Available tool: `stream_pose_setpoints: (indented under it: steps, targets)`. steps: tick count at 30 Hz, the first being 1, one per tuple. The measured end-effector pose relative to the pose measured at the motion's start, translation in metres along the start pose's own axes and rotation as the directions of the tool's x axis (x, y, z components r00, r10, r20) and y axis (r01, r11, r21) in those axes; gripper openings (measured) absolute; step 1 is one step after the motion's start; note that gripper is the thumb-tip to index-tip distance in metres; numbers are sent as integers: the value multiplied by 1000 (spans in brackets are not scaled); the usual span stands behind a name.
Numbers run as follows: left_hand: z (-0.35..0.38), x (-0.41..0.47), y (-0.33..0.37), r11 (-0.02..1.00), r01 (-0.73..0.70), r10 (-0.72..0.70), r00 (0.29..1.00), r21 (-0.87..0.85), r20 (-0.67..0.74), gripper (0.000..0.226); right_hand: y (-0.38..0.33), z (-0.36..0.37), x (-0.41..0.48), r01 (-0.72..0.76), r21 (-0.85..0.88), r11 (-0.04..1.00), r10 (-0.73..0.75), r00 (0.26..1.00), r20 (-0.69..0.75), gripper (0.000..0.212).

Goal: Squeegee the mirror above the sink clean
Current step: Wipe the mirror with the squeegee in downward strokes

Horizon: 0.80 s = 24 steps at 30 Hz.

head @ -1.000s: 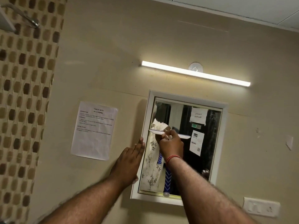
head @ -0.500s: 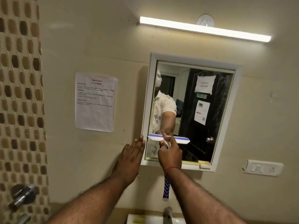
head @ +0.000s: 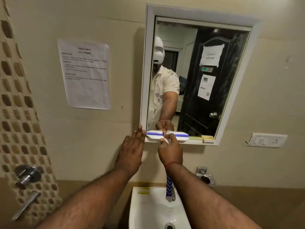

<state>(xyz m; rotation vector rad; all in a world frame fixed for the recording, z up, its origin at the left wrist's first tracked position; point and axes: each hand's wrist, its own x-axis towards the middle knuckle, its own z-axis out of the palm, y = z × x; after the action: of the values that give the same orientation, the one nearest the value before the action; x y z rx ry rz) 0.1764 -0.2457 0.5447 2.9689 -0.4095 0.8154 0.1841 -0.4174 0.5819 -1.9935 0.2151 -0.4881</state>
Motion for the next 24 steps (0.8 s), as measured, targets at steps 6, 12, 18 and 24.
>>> stream_pose_setpoints:
  steps: [6, 12, 18, 24]
  targets:
    - [-7, -4, 2, 999, 0, 0, 1000, 45, 9, 160, -24, -18, 17, -71, -18, 997, 73, 991, 110, 7]
    - [-12, -5, -2, 998, -9, 8, 1000, 65, 9, 159, -23, -56, 28, -38, -67, 997, 37, 999, -12, 13]
    - [-9, -3, 7, 998, 36, -37, 999, 41, 23, 157, -18, -77, 41, 9, -130, 992, -16, 999, -48, 4]
    - [-4, -3, 19, 996, 82, -83, 996, 25, 39, 154, -8, -74, 43, 28, -152, 988, -33, 999, -32, 9]
